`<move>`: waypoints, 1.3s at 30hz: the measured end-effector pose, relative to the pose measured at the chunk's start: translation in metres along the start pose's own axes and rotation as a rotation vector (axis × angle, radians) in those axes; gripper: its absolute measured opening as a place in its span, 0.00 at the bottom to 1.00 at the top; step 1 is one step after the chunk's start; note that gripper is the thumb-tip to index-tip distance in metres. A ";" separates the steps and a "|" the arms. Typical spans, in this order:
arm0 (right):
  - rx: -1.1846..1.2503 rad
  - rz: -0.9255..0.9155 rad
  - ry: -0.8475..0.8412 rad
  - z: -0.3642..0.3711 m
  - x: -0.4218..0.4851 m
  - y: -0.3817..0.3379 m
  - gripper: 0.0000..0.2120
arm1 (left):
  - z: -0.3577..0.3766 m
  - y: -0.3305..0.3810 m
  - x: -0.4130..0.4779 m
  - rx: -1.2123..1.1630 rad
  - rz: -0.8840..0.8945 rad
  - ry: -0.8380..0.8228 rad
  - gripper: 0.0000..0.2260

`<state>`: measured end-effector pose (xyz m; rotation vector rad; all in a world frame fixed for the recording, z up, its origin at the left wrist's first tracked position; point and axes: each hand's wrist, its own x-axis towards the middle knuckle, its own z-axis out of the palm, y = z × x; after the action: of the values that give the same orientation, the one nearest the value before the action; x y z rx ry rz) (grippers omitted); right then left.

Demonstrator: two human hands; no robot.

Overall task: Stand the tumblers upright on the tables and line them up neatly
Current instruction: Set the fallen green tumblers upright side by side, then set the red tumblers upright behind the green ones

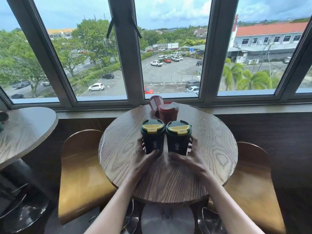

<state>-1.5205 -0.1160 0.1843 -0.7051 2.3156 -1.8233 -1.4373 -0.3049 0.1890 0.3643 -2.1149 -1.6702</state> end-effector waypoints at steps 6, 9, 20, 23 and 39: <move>0.238 0.089 -0.031 -0.036 0.002 -0.018 0.42 | -0.013 0.022 -0.003 -0.126 0.016 0.144 0.37; 0.206 0.142 0.141 -0.048 0.042 -0.039 0.32 | -0.020 0.042 0.013 -0.107 -0.031 0.180 0.35; -0.176 0.545 -0.173 -0.014 0.155 -0.108 0.37 | -0.023 0.075 0.047 -0.096 -0.255 0.005 0.08; -0.238 0.541 -0.204 -0.008 0.164 -0.109 0.35 | -0.028 0.074 0.049 -0.084 -0.267 -0.031 0.06; -0.265 0.287 -0.198 -0.028 0.194 -0.103 0.16 | -0.022 0.077 0.043 -0.101 -0.262 -0.053 0.17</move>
<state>-1.6730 -0.1908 0.3270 -0.5198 2.4004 -1.2834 -1.4607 -0.3245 0.2745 0.5928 -2.0829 -1.9438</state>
